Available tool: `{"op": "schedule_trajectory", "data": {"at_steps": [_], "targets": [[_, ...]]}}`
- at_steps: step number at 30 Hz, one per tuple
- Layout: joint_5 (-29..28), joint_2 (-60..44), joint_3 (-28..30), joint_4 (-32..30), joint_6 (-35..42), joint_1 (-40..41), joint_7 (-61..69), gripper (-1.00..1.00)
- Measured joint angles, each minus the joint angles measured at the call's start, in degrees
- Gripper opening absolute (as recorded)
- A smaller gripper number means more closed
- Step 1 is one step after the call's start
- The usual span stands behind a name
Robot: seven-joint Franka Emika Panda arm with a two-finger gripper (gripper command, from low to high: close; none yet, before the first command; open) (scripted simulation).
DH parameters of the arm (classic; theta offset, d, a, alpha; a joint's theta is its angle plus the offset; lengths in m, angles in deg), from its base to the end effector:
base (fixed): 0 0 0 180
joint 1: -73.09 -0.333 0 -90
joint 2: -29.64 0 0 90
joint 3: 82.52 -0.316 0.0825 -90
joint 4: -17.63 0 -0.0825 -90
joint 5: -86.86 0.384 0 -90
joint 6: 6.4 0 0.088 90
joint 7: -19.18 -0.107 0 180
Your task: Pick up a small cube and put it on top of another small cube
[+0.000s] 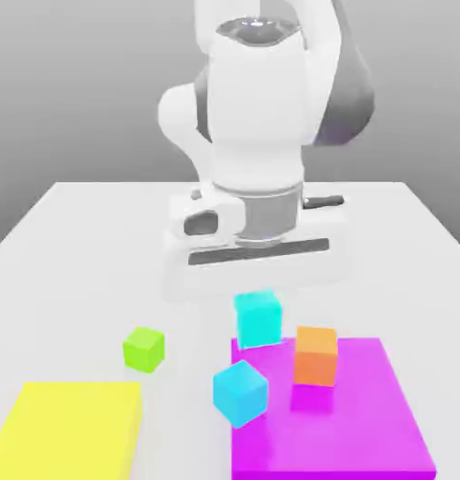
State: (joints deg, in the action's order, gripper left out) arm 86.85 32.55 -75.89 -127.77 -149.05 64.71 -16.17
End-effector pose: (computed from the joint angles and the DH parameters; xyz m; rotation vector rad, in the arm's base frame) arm 0.4537 0.0142 0.2915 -3.0017 0.9058 -0.0008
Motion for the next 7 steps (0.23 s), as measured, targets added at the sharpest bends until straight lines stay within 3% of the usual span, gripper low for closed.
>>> {"op": "schedule_trajectory", "data": {"at_steps": [1,2,7], "targets": [[0.2,-1.9,0.1,-0.4,-2.2,0.0,0.3,-1.0],[0.5,-3.7,-0.1,-0.9,-4.4,0.3,0.6,1.0],[0.5,-3.7,-0.1,-0.9,-4.4,0.3,0.6,1.0]]}}
